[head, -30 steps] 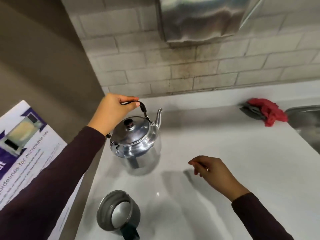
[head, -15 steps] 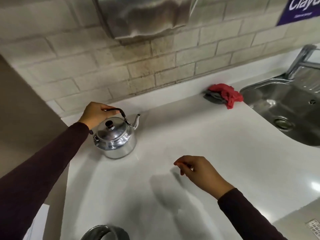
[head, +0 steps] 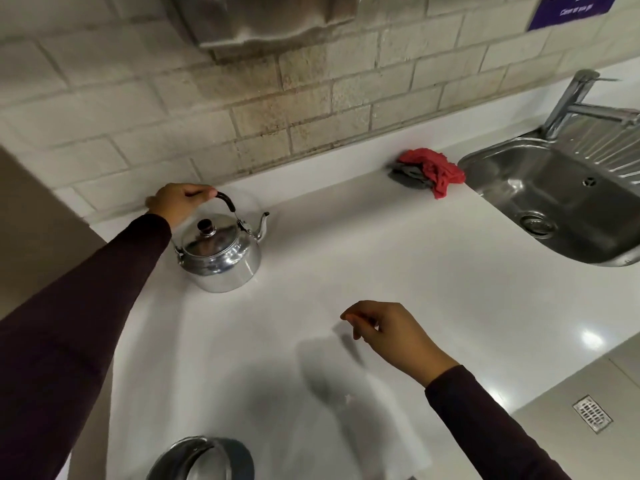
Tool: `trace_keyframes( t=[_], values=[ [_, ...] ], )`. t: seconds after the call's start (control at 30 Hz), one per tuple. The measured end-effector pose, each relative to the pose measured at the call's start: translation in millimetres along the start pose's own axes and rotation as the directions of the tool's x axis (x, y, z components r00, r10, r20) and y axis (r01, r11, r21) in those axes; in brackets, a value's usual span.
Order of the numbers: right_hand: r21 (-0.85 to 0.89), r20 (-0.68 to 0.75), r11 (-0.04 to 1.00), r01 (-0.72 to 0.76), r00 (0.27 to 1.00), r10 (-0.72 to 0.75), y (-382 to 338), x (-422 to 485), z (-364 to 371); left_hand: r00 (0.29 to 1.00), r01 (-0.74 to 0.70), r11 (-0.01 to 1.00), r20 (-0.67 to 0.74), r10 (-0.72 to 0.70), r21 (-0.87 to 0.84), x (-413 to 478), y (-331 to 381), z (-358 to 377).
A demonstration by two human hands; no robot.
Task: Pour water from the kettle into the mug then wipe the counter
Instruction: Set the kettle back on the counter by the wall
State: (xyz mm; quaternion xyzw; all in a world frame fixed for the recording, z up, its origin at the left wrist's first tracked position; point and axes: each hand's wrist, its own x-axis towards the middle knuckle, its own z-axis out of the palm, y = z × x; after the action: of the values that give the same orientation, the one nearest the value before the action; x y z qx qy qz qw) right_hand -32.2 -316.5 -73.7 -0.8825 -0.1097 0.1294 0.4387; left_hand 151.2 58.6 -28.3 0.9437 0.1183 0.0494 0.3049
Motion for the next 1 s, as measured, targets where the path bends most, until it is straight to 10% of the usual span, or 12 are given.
trace_keyframes(
  t=[0.1,0.3,0.47,0.63,1.0],
  values=[
    [0.021,0.009,1.0,0.001,1.0,-0.001,-2.0,-2.7,3.8,0.99,0.092,0.95,-0.126,-0.056,0.298,-1.6,2.9,12.6],
    [0.011,0.043,1.0,0.019,0.999,-0.02,-5.0,-8.4,3.7,0.97,0.131,0.931,0.149,-0.191,0.34,-15.6,-14.9,35.6],
    [-0.025,0.042,0.999,0.045,0.998,-0.044,-2.4,-10.2,0.4,0.972,0.219,0.969,0.063,-0.227,0.117,-40.3,-6.3,29.9],
    [-0.002,0.016,0.998,0.067,0.998,-0.067,0.6,-3.9,-7.3,0.992,0.019,0.997,0.124,-0.01,-0.072,-96.6,41.9,33.5],
    [0.047,0.036,0.987,0.153,0.987,-0.155,26.9,14.4,-40.7,0.988,-0.085,0.815,0.056,0.142,-0.574,-252.9,137.1,55.5]
  ],
)
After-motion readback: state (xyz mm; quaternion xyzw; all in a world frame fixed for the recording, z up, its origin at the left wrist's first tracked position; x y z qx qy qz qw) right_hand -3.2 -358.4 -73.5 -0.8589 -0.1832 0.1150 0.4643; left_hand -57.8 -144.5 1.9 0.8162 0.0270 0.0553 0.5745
